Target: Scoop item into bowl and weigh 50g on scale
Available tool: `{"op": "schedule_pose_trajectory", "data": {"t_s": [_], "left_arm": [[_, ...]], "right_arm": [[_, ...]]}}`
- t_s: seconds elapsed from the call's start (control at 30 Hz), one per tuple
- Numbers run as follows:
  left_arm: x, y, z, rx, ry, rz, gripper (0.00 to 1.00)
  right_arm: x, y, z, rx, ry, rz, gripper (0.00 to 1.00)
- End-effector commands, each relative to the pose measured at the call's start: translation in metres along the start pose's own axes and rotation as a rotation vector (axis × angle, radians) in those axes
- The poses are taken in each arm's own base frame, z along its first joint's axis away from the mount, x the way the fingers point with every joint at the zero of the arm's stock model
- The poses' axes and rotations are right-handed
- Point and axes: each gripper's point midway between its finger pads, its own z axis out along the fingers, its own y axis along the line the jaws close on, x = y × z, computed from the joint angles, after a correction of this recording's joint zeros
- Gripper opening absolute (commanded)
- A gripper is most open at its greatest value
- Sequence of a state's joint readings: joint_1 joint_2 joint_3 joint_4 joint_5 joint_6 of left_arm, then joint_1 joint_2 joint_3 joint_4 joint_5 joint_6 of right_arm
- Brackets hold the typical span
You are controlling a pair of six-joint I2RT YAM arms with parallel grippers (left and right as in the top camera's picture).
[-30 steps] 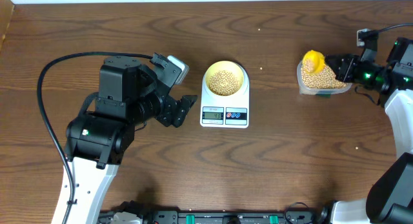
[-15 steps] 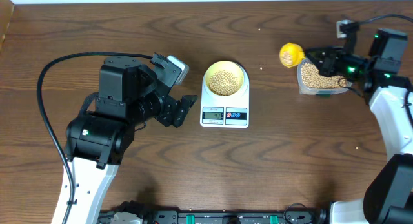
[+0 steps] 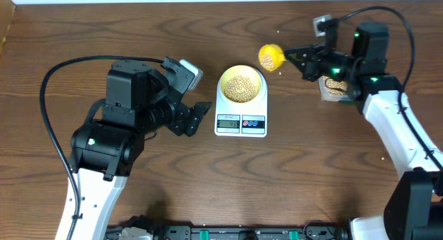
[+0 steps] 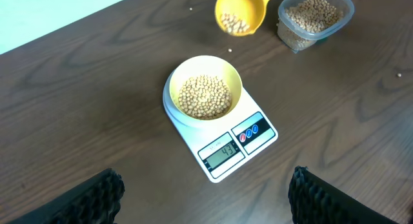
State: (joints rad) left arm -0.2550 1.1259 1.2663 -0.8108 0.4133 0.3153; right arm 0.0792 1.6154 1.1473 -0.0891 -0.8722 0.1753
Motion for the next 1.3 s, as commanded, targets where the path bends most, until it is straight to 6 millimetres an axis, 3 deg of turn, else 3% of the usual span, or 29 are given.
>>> {"op": "schedule_pose_trajectory", "data": {"t_s": [0.0, 0.27, 0.7, 1.27], "left_arm": [[0.002, 0.001, 0.001, 0.002, 0.005, 0.002, 0.84], [0.002, 0.001, 0.001, 0.002, 0.005, 0.002, 0.84], [0.002, 0.001, 0.001, 0.002, 0.005, 0.002, 0.84], [0.002, 0.001, 0.001, 0.002, 0.005, 0.002, 0.83]], "right_arm": [[0.005, 0.009, 0.011, 0.019, 0.013, -0.013, 0.01], [0.019, 0.034, 0.031, -0.025, 0.058, -0.293, 0.01], [0.033, 0.046, 0.039, -0.066, 0.1, -0.532, 0.01], [0.034, 0.046, 0.039, -0.068, 0.103, -0.554, 0.01]]}}
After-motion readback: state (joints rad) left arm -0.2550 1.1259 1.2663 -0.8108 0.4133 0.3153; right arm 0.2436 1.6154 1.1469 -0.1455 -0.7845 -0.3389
